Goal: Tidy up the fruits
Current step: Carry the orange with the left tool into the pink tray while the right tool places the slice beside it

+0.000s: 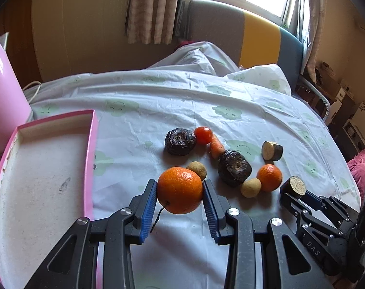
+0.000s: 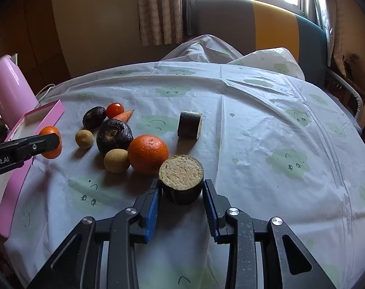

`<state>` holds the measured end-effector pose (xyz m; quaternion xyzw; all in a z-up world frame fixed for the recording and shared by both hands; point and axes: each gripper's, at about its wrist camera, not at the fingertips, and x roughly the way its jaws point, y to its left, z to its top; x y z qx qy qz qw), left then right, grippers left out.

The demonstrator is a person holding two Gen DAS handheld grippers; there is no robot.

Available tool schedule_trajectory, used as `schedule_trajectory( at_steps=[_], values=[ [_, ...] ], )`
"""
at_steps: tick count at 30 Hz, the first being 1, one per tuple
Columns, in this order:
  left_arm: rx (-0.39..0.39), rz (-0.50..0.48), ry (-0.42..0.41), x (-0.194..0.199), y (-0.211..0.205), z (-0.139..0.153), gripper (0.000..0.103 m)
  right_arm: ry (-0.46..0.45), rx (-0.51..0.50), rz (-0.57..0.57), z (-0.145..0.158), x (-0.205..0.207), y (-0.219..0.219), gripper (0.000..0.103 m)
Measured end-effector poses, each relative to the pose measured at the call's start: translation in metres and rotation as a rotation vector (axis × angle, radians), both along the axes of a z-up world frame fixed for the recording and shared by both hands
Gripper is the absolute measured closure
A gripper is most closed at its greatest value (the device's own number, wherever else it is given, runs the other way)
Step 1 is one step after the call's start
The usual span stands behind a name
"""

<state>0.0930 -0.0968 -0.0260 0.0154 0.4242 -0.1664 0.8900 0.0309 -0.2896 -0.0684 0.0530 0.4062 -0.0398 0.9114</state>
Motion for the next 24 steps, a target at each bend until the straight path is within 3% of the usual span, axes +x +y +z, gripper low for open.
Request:
schedule_trajectory(
  at_steps=[6, 11, 24],
  values=[
    [-0.02, 0.034, -0.044, -0.016, 0.023, 0.019, 0.065, -0.032, 0.009, 0.0, 0.017, -0.01, 0.012, 0.068],
    [-0.034, 0.094, -0.061, -0.025, 0.055, 0.028, 0.065, -0.067, 0.003, 0.08, 0.034, -0.012, 0.04, 0.068],
    [0.033, 0.349, -0.036, -0.039, 0.158, 0.006, 0.064, -0.049, 0.039, 0.289, 0.04, -0.008, 0.117, 0.068]
  ],
)
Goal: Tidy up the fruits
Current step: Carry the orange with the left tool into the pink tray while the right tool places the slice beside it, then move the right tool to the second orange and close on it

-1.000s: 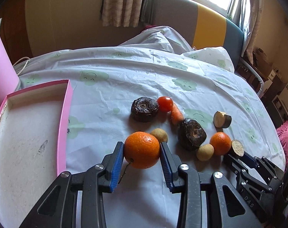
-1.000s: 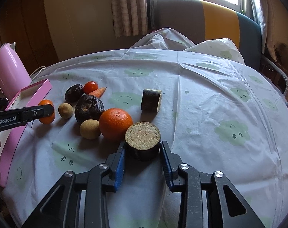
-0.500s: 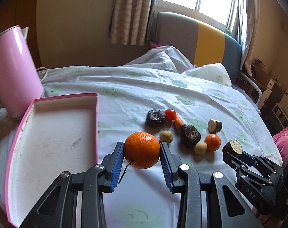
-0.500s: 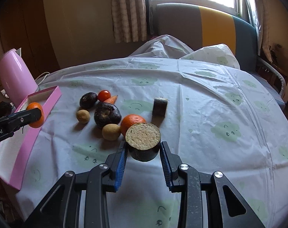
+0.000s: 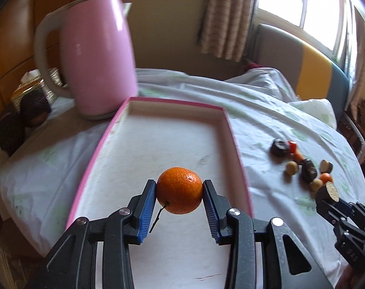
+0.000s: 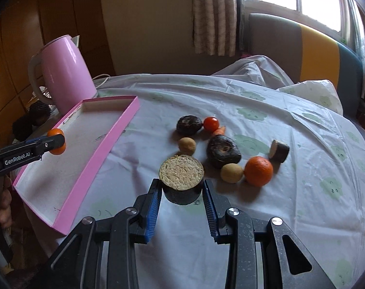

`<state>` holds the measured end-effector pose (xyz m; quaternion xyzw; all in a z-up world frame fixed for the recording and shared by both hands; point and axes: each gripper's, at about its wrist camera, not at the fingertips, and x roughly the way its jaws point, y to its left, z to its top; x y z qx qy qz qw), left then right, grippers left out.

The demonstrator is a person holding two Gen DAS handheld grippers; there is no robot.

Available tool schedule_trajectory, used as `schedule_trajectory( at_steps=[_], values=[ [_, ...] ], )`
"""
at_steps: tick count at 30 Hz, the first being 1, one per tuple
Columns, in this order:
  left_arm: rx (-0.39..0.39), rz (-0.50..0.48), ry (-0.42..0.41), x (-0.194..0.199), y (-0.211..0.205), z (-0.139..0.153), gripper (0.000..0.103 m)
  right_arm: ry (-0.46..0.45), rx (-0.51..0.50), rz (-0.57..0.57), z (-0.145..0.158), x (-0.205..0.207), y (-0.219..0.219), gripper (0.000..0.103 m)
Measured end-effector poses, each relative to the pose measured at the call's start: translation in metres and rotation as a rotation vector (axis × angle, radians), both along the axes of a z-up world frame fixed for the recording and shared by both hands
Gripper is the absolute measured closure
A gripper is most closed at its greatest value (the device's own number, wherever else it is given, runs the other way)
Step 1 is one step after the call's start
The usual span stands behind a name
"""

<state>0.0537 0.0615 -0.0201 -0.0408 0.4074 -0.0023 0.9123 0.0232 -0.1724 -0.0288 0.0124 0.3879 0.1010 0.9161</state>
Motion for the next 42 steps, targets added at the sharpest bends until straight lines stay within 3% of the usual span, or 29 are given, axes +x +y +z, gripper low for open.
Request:
schedule_trajectory(
  at_steps=[4, 10, 14, 17, 20, 26, 35, 42],
  values=[
    [-0.019, 0.046, 0.005, -0.007, 0.018, -0.003, 0.062, -0.004, 0.016, 0.094, 0.007, 0.009, 0.031, 0.068],
    [-0.03, 0.074, -0.028, -0.016, 0.027, 0.006, 0.05, -0.01, 0.043, 0.199, 0.017, 0.027, 0.073, 0.068],
    [-0.044, 0.078, -0.038, -0.019, 0.029, 0.01, 0.05, -0.014, 0.061, 0.243, 0.02, 0.036, 0.097, 0.066],
    [-0.052, 0.078, -0.041, -0.019, 0.031, 0.012, 0.05, -0.028, 0.066, 0.247, 0.022, 0.036, 0.107, 0.054],
    [-0.056, 0.078, -0.039, -0.02, 0.031, 0.011, 0.05, -0.028, 0.069, 0.244, 0.021, 0.031, 0.111, 0.053],
    [-0.063, 0.044, -0.051, -0.024, 0.022, 0.012, 0.05, -0.03, 0.053, 0.186, 0.016, 0.019, 0.098, 0.042],
    [-0.137, -0.037, -0.024, -0.024, 0.003, 0.013, 0.05, -0.009, 0.058, 0.014, 0.003, 0.006, 0.043, 0.039],
    [-0.114, -0.109, -0.02, -0.026, -0.02, 0.015, 0.05, 0.024, 0.072, -0.132, -0.009, 0.001, -0.009, 0.039]
  ],
)
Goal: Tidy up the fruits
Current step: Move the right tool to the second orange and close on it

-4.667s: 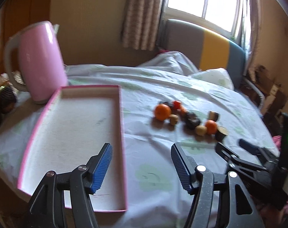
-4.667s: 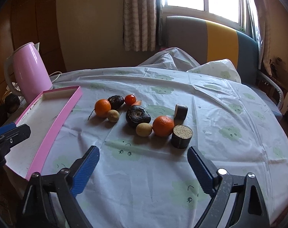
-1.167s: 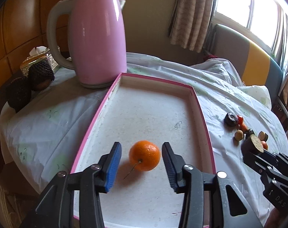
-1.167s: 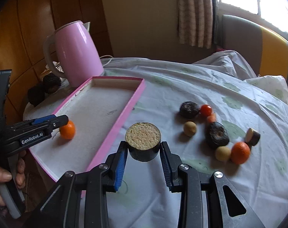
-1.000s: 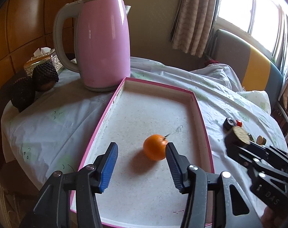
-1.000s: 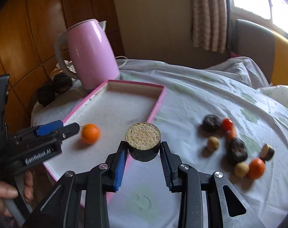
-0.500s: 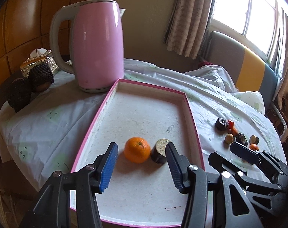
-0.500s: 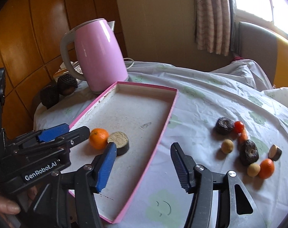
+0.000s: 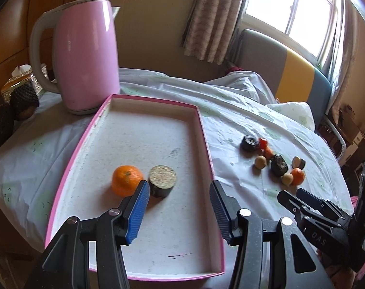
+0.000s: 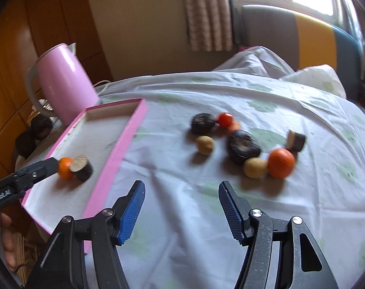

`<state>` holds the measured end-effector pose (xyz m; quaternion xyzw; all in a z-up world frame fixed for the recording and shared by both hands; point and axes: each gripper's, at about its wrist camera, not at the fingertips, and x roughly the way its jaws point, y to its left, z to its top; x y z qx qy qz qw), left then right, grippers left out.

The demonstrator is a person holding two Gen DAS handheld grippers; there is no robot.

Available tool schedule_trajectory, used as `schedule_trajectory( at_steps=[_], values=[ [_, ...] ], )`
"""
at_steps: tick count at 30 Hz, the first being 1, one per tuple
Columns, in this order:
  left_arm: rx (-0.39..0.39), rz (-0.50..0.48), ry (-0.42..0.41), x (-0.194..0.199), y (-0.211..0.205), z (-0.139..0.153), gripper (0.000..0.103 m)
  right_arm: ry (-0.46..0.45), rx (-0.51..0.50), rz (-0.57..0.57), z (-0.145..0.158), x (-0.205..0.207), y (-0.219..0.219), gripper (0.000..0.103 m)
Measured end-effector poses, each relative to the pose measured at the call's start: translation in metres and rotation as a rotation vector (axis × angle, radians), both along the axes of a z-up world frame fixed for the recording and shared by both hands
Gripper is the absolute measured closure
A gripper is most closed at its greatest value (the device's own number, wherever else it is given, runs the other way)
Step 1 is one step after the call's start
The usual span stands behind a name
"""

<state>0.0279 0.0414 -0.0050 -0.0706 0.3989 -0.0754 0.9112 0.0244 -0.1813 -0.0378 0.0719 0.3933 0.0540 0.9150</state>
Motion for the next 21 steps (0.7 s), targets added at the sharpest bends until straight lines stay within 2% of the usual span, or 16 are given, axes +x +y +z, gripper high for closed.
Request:
schedule_trajectory(
  at_steps=[7, 9, 14, 21],
  values=[
    [0.033, -0.105, -0.014, -0.003, -0.034, 0.002, 0.052, -0.01, -0.033, -0.1, -0.004, -0.006, -0.037, 0.039],
    [0.036, -0.137, -0.016, -0.004, -0.044, 0.002, 0.052, 0.001, -0.035, -0.131, -0.006, -0.005, -0.05, 0.052],
    [0.044, -0.224, -0.022, -0.005, -0.072, 0.001, 0.055, 0.007, -0.017, -0.19, -0.008, -0.001, -0.075, 0.064],
    [0.032, -0.322, -0.011, -0.004, -0.1, -0.004, 0.059, 0.019, 0.023, -0.21, -0.011, 0.021, -0.092, 0.064]
  ],
)
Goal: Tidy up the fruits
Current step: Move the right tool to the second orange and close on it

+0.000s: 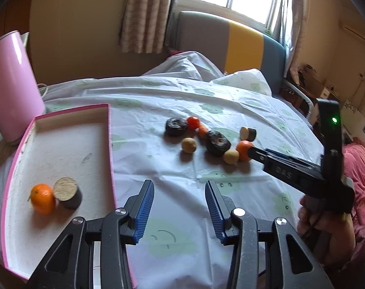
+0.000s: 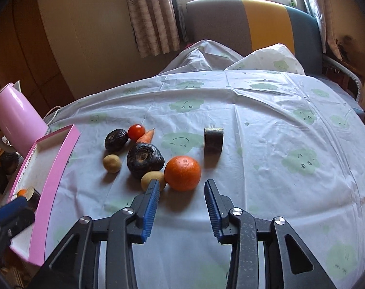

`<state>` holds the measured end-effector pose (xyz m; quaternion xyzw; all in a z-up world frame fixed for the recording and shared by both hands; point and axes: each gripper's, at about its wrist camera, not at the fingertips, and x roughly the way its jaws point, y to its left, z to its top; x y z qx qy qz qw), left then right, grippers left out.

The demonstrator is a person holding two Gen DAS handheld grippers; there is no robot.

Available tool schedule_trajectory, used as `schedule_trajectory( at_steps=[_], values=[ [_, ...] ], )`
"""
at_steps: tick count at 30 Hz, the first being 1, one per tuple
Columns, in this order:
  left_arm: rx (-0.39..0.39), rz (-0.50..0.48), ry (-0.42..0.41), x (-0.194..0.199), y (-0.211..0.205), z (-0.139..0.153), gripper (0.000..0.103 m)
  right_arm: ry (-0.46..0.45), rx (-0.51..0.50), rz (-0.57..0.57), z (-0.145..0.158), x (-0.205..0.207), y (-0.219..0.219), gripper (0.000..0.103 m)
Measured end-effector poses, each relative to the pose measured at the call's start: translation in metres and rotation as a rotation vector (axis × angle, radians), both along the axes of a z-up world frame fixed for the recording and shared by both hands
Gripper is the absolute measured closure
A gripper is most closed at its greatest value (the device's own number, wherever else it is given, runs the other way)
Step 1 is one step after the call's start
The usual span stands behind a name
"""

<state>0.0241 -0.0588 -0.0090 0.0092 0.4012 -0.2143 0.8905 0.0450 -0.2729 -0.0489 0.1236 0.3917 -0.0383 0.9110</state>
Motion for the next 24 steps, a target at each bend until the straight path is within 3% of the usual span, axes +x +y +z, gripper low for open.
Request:
schedule_trajectory(
  at_steps=[9, 18, 24],
  values=[
    [-0.044, -0.053, 0.074, 0.015, -0.019, -0.012, 0.059, 0.031, 0.034, 0.03, -0.012, 0.024, -0.004, 0.062],
    [-0.074, -0.073, 0.127, 0.034, -0.04, -0.023, 0.065, 0.022, 0.008, -0.006, -0.012, 0.007, -0.014, 0.066],
    [-0.077, -0.103, 0.152, 0.044, -0.065, -0.03, 0.065, 0.024, -0.061, -0.047, -0.012, -0.004, -0.025, 0.066]
  ],
)
